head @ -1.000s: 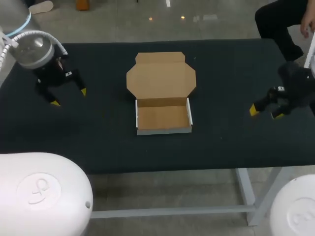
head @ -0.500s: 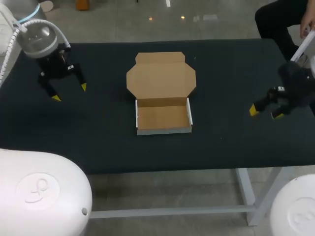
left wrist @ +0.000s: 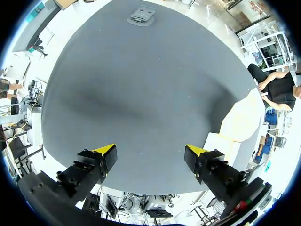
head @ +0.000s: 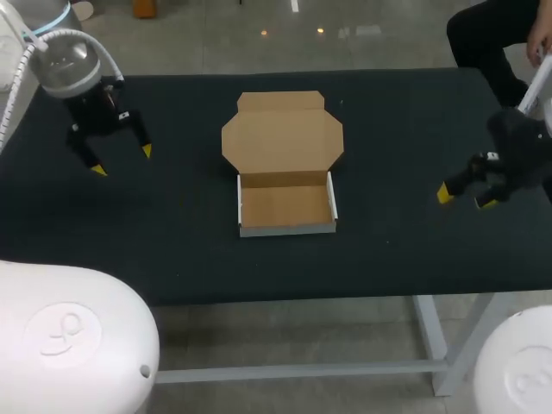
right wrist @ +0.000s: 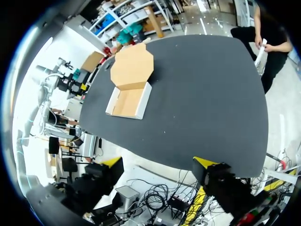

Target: Assemble the packaging by folding the flat box into shape, placing the metal phone stand inside, and closing the box properly

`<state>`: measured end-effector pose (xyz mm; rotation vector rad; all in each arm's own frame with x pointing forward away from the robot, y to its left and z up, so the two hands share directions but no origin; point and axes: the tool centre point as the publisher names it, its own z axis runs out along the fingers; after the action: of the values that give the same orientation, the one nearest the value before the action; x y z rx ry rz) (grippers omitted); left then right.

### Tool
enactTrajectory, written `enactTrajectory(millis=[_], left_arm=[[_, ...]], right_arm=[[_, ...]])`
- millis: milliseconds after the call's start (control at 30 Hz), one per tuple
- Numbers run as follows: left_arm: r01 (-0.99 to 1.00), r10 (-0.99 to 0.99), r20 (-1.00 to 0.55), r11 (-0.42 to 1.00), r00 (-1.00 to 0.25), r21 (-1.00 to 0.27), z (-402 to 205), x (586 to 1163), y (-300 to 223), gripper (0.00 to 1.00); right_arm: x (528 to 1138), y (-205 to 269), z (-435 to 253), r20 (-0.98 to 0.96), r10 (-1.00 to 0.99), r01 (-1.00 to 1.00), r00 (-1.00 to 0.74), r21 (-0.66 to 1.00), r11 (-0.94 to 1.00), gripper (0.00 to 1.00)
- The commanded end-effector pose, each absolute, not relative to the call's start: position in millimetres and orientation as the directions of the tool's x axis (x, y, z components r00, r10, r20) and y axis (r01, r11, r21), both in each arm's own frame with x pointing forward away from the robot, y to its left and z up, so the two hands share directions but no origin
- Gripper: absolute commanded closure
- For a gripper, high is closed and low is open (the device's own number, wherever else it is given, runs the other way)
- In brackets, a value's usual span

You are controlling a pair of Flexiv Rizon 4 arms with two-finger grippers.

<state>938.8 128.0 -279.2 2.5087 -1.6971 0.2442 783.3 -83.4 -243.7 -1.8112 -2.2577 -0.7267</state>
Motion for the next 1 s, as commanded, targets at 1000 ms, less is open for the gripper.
enactTrajectory(millis=[1000], left_arm=[[-0.938, -0.933, 0.134, -0.343, 0.335, -0.046, -341.3, 1031.3, 190.2, 0.00]], right_arm=[[782.9, -83.9, -241.4, 0.414, 0.873, 0.952, -0.256, 0.267, 0.152, 0.00]])
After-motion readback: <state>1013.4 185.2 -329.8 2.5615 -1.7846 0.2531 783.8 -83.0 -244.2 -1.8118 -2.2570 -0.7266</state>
